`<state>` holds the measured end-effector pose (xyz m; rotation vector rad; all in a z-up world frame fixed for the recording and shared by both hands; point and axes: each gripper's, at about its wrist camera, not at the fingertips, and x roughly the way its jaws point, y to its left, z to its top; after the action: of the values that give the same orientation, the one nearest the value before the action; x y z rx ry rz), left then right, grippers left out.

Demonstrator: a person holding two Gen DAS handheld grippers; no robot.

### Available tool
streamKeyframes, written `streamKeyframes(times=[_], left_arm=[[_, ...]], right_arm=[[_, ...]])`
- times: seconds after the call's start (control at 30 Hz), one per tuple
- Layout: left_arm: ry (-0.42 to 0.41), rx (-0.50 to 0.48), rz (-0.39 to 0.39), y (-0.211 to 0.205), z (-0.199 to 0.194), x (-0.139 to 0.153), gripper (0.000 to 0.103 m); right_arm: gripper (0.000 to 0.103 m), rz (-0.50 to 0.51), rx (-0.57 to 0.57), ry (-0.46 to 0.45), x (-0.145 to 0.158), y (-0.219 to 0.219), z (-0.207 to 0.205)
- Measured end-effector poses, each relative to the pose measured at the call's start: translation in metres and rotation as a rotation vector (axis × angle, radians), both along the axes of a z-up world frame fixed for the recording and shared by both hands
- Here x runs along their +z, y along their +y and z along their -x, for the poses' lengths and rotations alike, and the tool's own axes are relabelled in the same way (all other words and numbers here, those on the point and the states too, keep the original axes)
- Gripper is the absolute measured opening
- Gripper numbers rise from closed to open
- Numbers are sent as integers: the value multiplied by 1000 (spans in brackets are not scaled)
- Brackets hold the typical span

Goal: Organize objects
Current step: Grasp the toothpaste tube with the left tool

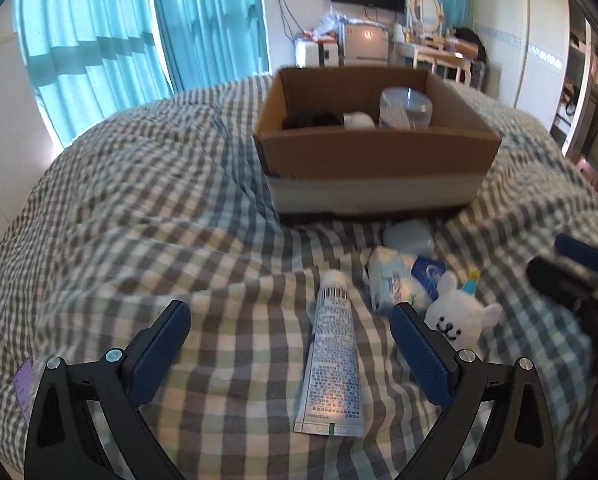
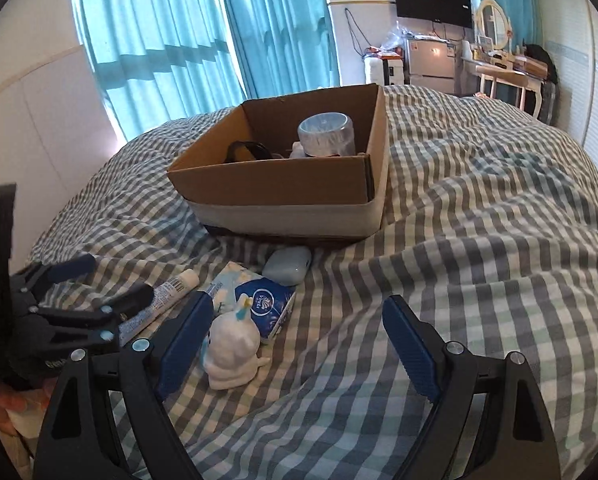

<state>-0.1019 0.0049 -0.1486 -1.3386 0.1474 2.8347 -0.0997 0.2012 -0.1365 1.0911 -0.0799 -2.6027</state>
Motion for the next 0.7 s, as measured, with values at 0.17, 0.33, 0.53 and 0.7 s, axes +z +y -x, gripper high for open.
streamKeyframes(times=[0.17, 0.33, 0.53, 0.7], left_arm=[[-34, -19, -9, 3, 5, -10, 84], [-112, -78, 42, 19, 16, -27, 61], [-153, -135, 34, 29, 14, -35, 27], [-93, -96, -21, 18, -1, -18, 27]], right_arm=[[87, 35, -24, -8, -1, 9, -1], [87, 35, -36, -5, -1, 6, -2], [87, 31, -37, -6, -1, 5, -2], [87, 34, -19, -15, -4, 3, -2]])
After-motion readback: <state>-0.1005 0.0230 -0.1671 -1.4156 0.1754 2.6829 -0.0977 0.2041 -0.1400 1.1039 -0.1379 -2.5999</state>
